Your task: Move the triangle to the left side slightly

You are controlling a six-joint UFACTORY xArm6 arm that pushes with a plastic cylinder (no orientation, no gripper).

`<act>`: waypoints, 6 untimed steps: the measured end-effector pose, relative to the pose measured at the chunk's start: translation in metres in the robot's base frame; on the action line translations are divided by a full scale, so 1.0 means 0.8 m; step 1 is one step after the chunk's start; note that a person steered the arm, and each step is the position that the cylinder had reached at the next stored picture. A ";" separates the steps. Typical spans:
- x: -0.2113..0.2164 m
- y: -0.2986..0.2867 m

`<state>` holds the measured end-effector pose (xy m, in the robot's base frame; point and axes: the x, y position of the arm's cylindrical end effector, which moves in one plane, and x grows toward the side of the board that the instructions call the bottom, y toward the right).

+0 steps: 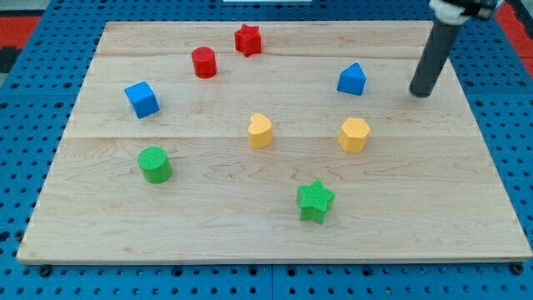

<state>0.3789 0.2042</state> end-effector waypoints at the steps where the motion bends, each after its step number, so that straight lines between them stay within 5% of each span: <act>1: -0.007 -0.008; 3: -0.025 -0.076; 5: 0.075 -0.002; 6: 0.164 -0.097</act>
